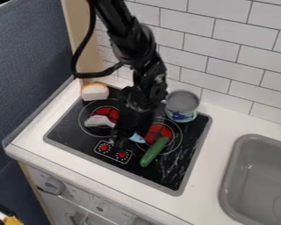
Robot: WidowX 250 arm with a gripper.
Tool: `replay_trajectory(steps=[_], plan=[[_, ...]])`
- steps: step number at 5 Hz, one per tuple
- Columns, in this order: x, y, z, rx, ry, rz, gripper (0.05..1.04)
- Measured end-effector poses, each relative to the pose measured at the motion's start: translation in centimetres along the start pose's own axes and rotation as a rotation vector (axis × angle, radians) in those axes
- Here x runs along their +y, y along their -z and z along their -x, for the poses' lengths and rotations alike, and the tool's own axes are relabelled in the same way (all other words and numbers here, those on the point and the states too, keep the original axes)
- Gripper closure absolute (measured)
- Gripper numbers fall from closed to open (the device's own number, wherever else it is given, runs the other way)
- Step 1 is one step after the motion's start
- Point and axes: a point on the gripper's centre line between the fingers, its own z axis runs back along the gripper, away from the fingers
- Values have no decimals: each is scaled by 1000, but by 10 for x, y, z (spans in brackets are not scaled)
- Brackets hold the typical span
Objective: Take the spatula and move the green cucumber to the left burner
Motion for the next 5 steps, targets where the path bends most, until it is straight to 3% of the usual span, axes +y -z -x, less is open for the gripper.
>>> replay_trajectory(steps=[1, 2, 4, 5], plan=[[-8, 4, -6, 13, -19, 36, 96], [-14, 7, -8, 31, -23, 70, 184], [-17, 8, -6, 39, -55, 79, 735], [-14, 6, 0, 61, -85, 65, 756]])
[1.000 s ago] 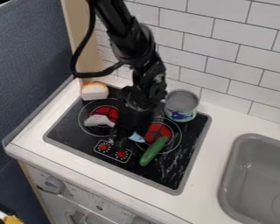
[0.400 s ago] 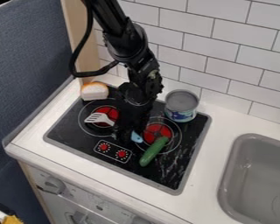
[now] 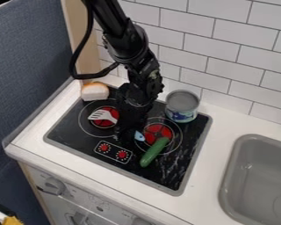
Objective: Take the spatula and move the green cucumber to the left burner
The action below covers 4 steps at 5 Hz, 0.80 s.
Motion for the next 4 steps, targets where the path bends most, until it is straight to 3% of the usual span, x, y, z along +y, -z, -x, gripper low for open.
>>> replay_trajectory(steps=[1, 2, 4], plan=[[8, -7, 6, -55, -62, -109, 756], [3, -32, 6, -64, -95, -55, 756], [-1, -78, 39, -25, -76, 47, 756]])
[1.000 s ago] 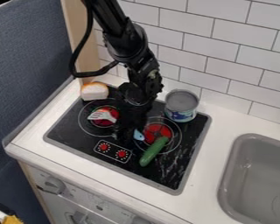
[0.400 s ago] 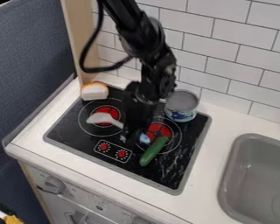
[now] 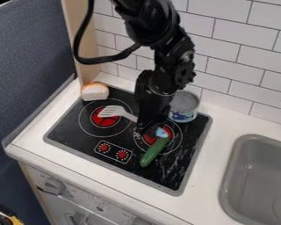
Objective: Take the spatula and move the green cucumber to the left burner
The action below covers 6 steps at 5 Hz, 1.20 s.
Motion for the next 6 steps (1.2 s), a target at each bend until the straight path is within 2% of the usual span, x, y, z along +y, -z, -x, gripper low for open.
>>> replay_trajectory(steps=[2, 4, 5, 6], plan=[[-4, -11, 71, 159, 102, 39, 756], [8, 1, 124, 251, 211, -15, 756], [13, 6, 130, 259, 240, -35, 756], [16, 14, 123, 241, 222, -64, 756]])
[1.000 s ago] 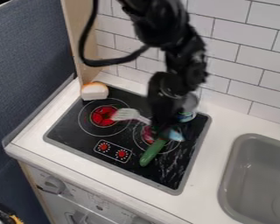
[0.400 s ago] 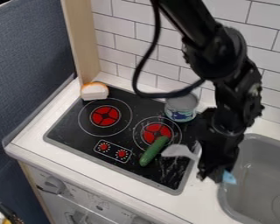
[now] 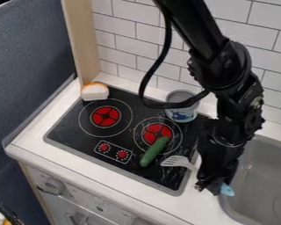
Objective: Take the spatula and move the green cucumber to the left burner
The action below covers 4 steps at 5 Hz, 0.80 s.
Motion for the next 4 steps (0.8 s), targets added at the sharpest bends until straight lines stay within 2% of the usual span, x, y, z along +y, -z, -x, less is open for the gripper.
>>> replay_trajectory(steps=[2, 4], plan=[[3, -1, -33, -22, -90, -31, 756], [-1, -5, -76, -48, -213, -21, 756]])
